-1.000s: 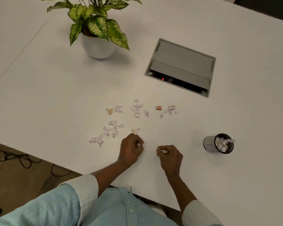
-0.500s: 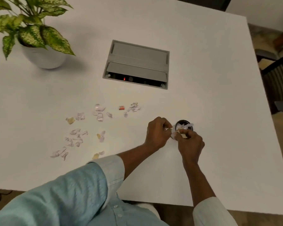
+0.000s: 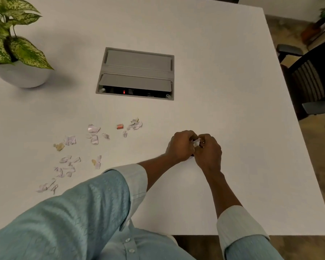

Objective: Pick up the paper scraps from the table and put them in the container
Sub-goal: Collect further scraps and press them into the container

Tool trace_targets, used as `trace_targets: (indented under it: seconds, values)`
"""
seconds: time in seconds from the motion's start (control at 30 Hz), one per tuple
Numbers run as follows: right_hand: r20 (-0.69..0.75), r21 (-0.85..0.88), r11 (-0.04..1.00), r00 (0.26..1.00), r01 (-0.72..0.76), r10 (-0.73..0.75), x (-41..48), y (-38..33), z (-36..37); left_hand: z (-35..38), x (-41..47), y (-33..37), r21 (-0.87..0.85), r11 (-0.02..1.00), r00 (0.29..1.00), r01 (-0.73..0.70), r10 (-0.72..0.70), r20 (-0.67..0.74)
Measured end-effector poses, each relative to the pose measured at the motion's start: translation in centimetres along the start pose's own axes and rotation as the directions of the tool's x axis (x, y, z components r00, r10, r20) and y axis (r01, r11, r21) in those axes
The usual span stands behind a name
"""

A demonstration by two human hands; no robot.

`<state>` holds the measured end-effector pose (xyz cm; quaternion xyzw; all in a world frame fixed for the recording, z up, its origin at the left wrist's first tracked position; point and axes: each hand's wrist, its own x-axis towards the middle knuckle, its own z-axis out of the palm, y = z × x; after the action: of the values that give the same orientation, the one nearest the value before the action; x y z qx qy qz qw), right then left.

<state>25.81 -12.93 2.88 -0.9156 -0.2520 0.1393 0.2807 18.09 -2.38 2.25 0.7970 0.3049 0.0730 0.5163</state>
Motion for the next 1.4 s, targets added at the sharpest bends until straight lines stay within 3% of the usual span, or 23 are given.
trace_targets:
  seconds: [0.13,0.27,0.43,0.53,0.73,1.2,1.3,1.4]
  values:
    - [-0.039,-0.076,0.996,0.998,0.049,-0.052,-0.6,0.8,-0.2,-1.0,-1.0,-1.8,-0.021,1.0,0.994,-0.018,0.016,-0.109]
    - [-0.005,-0.139,0.981,0.991,0.132,-0.134,-1.3,1.8,0.3,-2.2,-3.0,-6.0,0.115,0.993,0.987,-0.032,0.049,-0.153]
    - [0.085,-0.263,0.937,0.973,0.228,-0.213,-1.3,2.9,1.6,-4.4,-6.9,-11.3,0.501,0.861,0.993,-0.084,0.028,0.118]
    - [0.148,-0.369,0.88,0.953,0.301,-0.264,-1.8,2.9,2.4,-4.7,-8.7,-13.8,0.656,0.742,0.946,-0.141,-0.095,0.311]
    - [0.171,-0.467,0.815,0.939,0.343,-0.298,-3.0,2.7,3.3,-4.6,-9.6,-14.6,0.778,0.585,0.894,-0.229,-0.189,0.405]
    - [0.285,-0.495,0.804,0.936,0.329,-0.208,-2.2,2.7,4.7,-4.4,-9.1,-15.8,0.78,0.588,0.897,-0.214,-0.199,0.396]
    - [0.236,-0.457,0.835,0.947,0.305,-0.217,-2.1,2.3,4.6,-5.0,-9.1,-16.0,0.766,0.603,0.895,-0.223,-0.185,0.406]
    - [0.127,-0.445,0.847,0.957,0.291,-0.262,-2.8,1.4,4.1,-6.1,-9.3,-15.9,0.701,0.689,0.913,-0.186,-0.142,0.382]
